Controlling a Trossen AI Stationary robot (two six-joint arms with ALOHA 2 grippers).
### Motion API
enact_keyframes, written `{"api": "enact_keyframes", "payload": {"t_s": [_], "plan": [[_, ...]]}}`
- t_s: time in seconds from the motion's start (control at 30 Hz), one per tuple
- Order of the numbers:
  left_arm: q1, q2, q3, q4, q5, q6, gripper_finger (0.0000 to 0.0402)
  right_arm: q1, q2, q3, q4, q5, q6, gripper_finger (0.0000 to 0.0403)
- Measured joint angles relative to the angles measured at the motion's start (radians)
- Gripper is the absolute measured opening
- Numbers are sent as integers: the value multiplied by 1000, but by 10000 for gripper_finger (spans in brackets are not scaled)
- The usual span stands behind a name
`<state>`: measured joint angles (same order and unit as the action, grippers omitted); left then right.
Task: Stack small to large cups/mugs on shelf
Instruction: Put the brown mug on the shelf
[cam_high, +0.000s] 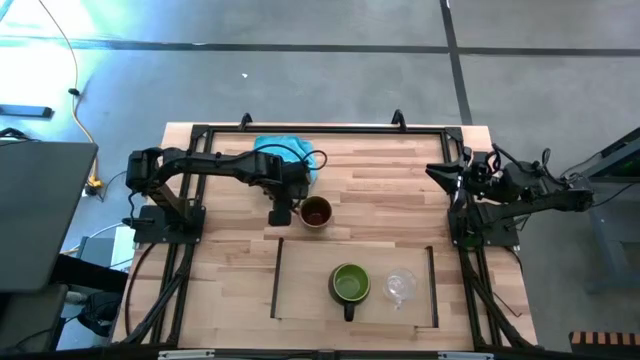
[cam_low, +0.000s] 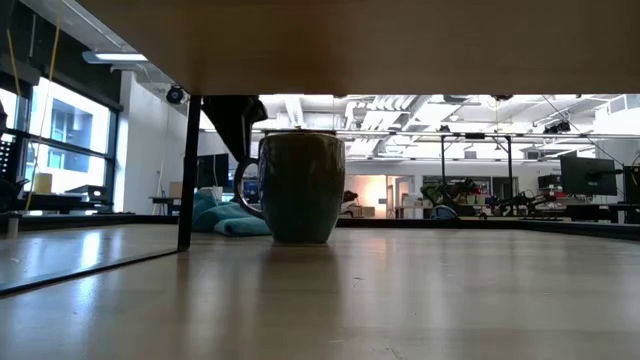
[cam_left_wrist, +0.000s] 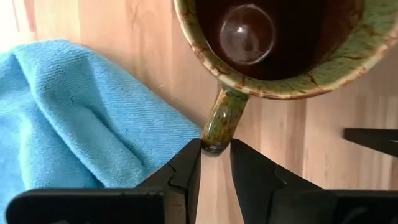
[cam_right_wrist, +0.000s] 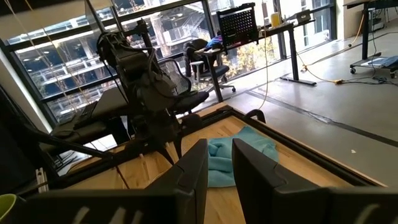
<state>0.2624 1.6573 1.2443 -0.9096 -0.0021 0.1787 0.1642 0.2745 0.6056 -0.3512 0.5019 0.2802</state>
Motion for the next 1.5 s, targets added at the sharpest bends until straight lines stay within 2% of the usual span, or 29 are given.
{"api": "enact_keyframes", "payload": {"t_s": [0.47,0.7,0.9,1.03,1.13,1.3,1.5], "plan": [[21,-25,0,-122,13,111,74,0,0,0,-9,0,8,64],[21,-103,0,-128,-56,294,74,0,0,0,-12,0,18,64],[20,-148,0,9,-80,483,74,0,0,0,-12,10,38,64],[19,-148,0,122,-142,531,74,0,0,0,-12,10,60,64],[19,-149,0,182,-148,564,74,0,0,0,-13,10,70,64],[19,-149,0,238,-137,641,74,0,0,0,-13,10,79,64],[19,-149,0,284,-64,716,74,0,0,0,-13,18,79,64]]}}
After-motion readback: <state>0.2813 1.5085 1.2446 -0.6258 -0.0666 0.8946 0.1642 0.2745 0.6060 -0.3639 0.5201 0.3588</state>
